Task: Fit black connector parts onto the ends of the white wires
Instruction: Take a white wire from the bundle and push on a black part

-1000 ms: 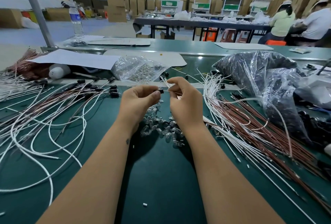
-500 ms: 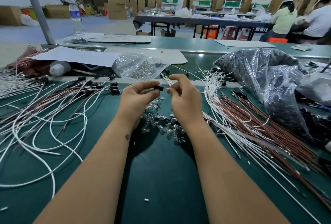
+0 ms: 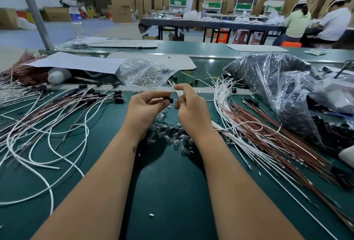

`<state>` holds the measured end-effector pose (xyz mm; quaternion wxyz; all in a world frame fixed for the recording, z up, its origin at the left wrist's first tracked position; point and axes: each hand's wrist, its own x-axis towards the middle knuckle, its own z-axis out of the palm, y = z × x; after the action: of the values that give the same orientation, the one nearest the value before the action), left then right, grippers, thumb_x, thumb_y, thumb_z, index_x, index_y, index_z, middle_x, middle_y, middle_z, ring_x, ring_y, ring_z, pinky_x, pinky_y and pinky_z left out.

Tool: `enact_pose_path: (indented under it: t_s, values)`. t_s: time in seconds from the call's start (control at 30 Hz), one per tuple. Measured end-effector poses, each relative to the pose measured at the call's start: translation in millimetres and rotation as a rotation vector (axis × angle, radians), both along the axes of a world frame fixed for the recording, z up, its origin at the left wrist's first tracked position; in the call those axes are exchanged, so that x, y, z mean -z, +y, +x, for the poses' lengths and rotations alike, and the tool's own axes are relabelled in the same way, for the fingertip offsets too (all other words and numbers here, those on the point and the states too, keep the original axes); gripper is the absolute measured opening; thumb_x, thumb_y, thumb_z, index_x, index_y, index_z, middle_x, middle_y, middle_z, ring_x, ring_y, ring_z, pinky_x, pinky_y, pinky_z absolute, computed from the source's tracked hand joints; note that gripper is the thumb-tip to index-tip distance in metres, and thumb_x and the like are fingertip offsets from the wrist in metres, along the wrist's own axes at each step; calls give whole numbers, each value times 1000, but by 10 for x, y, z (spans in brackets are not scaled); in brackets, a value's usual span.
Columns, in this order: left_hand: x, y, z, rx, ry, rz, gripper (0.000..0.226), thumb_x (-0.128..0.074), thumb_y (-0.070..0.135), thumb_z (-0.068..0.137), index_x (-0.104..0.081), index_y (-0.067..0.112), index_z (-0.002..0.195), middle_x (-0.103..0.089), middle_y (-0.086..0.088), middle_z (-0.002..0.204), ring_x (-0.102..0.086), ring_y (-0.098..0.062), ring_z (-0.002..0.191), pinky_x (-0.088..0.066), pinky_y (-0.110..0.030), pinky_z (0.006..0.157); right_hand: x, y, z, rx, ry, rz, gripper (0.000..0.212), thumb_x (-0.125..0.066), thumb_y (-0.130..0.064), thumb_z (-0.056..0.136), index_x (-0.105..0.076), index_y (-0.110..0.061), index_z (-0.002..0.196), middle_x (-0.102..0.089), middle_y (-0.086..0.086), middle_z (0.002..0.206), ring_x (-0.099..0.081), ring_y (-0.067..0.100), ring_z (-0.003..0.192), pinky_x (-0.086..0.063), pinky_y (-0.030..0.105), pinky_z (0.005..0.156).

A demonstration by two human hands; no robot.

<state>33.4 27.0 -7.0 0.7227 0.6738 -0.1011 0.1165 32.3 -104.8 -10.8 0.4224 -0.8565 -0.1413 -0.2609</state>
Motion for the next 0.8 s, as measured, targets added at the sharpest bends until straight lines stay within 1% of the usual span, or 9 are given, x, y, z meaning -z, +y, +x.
enact_pose_path:
  t_s: [0.1, 0.2, 0.27, 0.33, 0.4, 0.5, 0.57, 0.67, 0.8]
  values:
    - [0, 9, -2, -2, 5, -16, 25, -67, -10, 80, -73, 14, 86, -74, 3, 73, -69, -7, 74, -54, -16, 74, -10, 22, -17, -8, 7, -12, 40, -42, 8, 84, -53, -11, 116, -56, 2, 70, -51, 21, 66, -39, 32, 60]
    - [3, 11, 5, -18, 20, -49, 20, -70, -5, 81, -73, 14, 88, -74, 0, 74, -68, -9, 73, -54, -17, 73, -23, 65, -30, 3, -12, 54, 25, -50, 4, 86, -54, -9, 108, -52, -3, 69, -50, 14, 64, -39, 30, 61]
    - [7, 8, 12, -20, 23, -76, 18, -71, -2, 81, -72, 14, 89, -73, -2, 76, -69, -10, 72, -54, -17, 71, -35, 78, -30, 19, -21, 78, 17, -54, 1, 87, -56, -7, 101, -58, 0, 76, -54, 16, 69, -42, 27, 65]
    - [10, 12, 22, -10, 32, -97, 17, -72, -1, 80, -72, 14, 88, -73, -3, 76, -68, -12, 73, -55, -19, 73, -40, 69, -17, 41, -24, 88, 9, -57, 0, 88, -58, -6, 95, -63, 7, 84, -58, 21, 78, -45, 29, 70]
    - [13, 18, 30, -6, 30, -95, 16, -72, 0, 80, -73, 15, 86, -73, -2, 75, -67, -12, 74, -56, -20, 76, -42, 52, -5, 66, -38, 77, 5, -59, -2, 89, -62, -7, 91, -65, 6, 86, -59, 20, 80, -45, 28, 71]
    - [18, 24, 37, -11, 3, -74, 19, -72, -3, 78, -73, 15, 84, -74, 1, 73, -68, -10, 74, -55, -18, 76, -51, 38, -7, 91, -91, 24, 6, -61, -3, 89, -67, -6, 89, -60, -2, 84, -53, 13, 81, -38, 20, 69]
    - [19, 28, 38, -10, -11, -76, 20, -72, -5, 78, -73, 13, 85, -74, 2, 73, -69, -9, 75, -53, -17, 75, -54, 38, -4, 85, -107, -13, 7, -60, -3, 90, -67, -4, 89, -57, -2, 85, -49, 12, 84, -32, 18, 69]
    - [28, 39, 45, -10, -16, -78, 21, -71, -6, 78, -73, 13, 85, -74, 1, 75, -70, -10, 77, -53, -17, 75, -45, 47, 3, 79, -86, -62, 10, -56, -6, 93, -64, -4, 88, -54, -1, 85, -45, 14, 85, -28, 20, 67]
    - [49, 22, 50, -13, -16, -50, 19, -71, -6, 79, -73, 11, 88, -75, -3, 79, -70, -14, 80, -55, -22, 80, -23, 60, -1, 91, -52, -77, 12, -53, -10, 95, -59, -5, 86, -52, 1, 84, -43, 17, 81, -22, 25, 63]
